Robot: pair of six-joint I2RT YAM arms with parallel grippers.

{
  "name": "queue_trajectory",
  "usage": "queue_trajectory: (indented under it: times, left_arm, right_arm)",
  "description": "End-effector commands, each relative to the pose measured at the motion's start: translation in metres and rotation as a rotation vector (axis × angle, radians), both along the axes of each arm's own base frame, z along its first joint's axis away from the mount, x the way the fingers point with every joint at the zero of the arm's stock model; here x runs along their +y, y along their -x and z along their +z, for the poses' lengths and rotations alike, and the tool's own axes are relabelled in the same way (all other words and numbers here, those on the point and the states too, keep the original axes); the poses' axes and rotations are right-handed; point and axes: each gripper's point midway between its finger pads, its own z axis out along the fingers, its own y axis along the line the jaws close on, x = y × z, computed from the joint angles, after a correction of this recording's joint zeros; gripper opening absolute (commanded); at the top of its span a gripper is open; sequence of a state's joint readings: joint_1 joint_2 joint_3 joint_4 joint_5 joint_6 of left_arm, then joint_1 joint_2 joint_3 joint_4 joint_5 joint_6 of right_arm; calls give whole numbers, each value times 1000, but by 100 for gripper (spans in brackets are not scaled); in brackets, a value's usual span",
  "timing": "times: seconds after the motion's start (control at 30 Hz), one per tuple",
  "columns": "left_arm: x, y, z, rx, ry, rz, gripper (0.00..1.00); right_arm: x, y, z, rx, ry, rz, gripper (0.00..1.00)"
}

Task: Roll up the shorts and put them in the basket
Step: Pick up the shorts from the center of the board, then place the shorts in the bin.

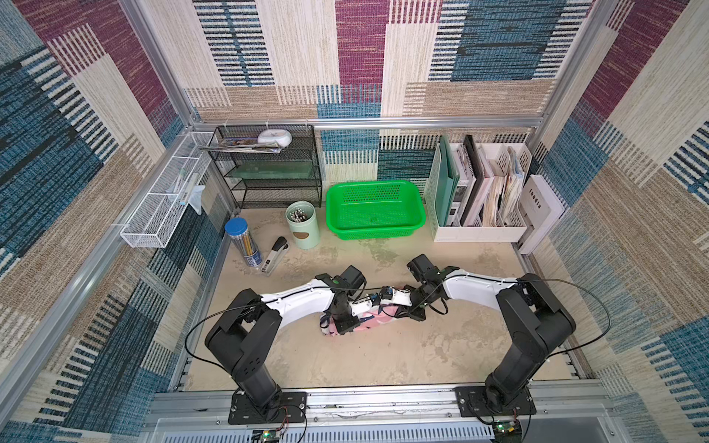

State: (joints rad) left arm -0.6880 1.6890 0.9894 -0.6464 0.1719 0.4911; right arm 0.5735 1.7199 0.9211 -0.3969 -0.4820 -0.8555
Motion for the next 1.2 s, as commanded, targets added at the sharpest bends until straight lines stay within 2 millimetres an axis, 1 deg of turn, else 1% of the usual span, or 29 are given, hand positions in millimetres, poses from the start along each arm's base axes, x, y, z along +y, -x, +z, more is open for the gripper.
queue_trajectory:
  times: [0.0,0.1,0.2,0.27,0.3,0.37,0.4,0.43,0.47,0.53,0.57,0.63,0.7,0.73,0.77,0.8,0.83,0.87,0.93,1.03,1.13,1.17]
  left_arm:
    - [11,-19,7,-60,-54,59,0]
    - [7,-54,41,-164,-5,75,0]
    - [3,-106,90,-318,39,89,0]
    - [-1,-146,128,-434,61,95,0]
    - [-2,-162,142,-484,62,95,0]
    - [-5,-201,175,-611,45,92,0]
    - [-6,-217,189,-665,32,93,0]
    - [-6,-235,204,-724,16,97,0]
    - [-6,-250,218,-779,2,104,0]
    - [-7,-280,250,-906,-15,124,0]
    - [-6,-290,264,-954,-23,126,0]
    - [-2,-312,299,-1081,-28,150,0]
    - [0,-324,320,-1133,15,160,0]
    - [1,-330,324,-1141,43,161,0]
    - [3,-336,322,-1140,55,165,0]
    - [2,-342,313,-1119,76,157,0]
    - [0,-347,300,-1086,96,141,0]
    - [-1,-350,286,-1051,114,125,0]
    - [-2,-356,246,-965,109,91,0]
    - [0,-363,191,-852,101,73,0]
    - [2,-366,154,-762,133,78,0]
    - [1,-365,146,-726,152,76,0]
  right_arm:
    - [7,-11,18,-86,-36,51,0]
    - [6,-37,43,-174,-87,19,0]
    - [2,-76,62,-276,-47,-23,0]
    - [3,-114,83,-363,-23,-71,0]
    - [4,-130,93,-405,-13,-90,0]
    - [5,-169,120,-513,-4,-129,0]
    - [4,-184,130,-557,5,-144,0]
    - [5,-204,147,-620,6,-159,0]
    - [4,-220,160,-670,13,-178,0]
    - [2,-260,196,-803,24,-227,0]
    - [-1,-277,213,-872,31,-257,0]
    - [-4,-307,243,-997,54,-285,0]
    - [-3,-327,264,-1077,58,-289,0]
    - [-3,-336,271,-1115,63,-280,0]
    - [-1,-345,273,-1147,63,-279,0]
    - [-1,-353,271,-1163,63,-276,0]
    - [-1,-361,264,-1177,73,-268,0]
    - [-1,-370,253,-1187,92,-267,0]
    - [-3,-384,225,-1179,120,-254,0]
    - [-11,-395,185,-1099,100,-257,0]
    - [-18,-400,152,-1027,95,-240,0]
    - [-18,-400,148,-1010,91,-235,0]
